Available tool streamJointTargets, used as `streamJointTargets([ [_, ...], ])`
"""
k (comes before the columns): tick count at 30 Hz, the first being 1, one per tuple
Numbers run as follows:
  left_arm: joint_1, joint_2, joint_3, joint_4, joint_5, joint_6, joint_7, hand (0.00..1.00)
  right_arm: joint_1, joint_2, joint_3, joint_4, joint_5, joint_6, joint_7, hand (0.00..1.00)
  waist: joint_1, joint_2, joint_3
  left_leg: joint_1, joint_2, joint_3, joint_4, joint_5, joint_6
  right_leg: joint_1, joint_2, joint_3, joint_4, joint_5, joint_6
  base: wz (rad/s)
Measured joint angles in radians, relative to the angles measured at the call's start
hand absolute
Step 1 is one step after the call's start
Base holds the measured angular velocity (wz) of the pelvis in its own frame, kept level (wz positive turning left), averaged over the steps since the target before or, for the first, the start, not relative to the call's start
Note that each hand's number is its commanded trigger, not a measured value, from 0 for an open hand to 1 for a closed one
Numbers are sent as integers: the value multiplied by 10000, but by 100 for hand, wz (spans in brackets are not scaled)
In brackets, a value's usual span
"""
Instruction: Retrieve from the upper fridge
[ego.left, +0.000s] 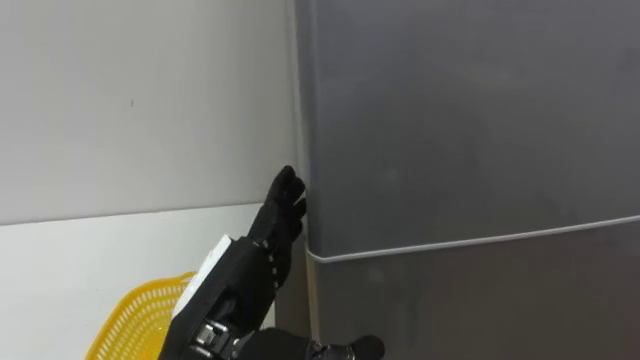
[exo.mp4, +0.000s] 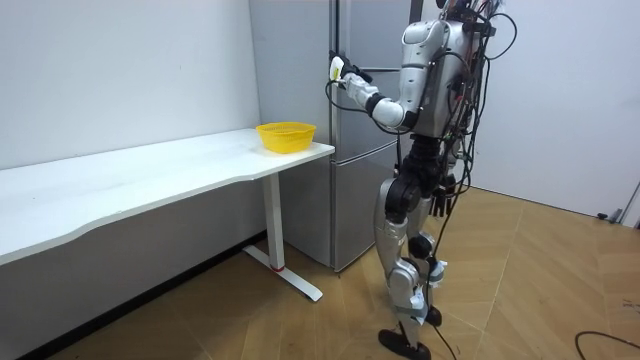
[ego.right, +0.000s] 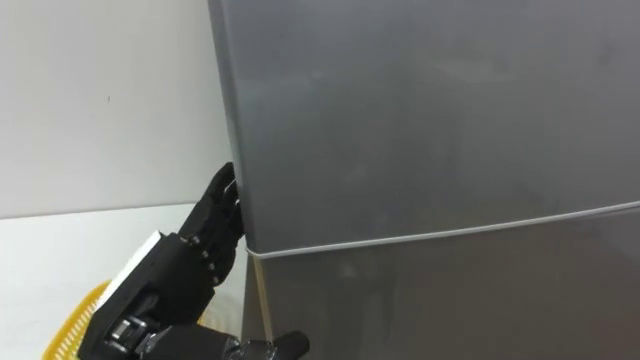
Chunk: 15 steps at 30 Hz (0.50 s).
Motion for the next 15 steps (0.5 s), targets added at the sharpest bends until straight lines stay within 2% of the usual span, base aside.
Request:
streamJointTargets([
  [8,-39,41,-41,-1,-2,0,-88,0,-5,-7,2,-23,-6,-48,-103,0,-140,-35,-1,-7,24,14,-7,1,-1,9,20,14,34,30,-21,0],
  [15,-47,52,6,-1,3,0,102,0,1,-11,3,3,-15,-107,-76,0,-244,-54,38,-8,26,229,-6,1,-1,-34,21,110,-1,38,-5,-4],
])
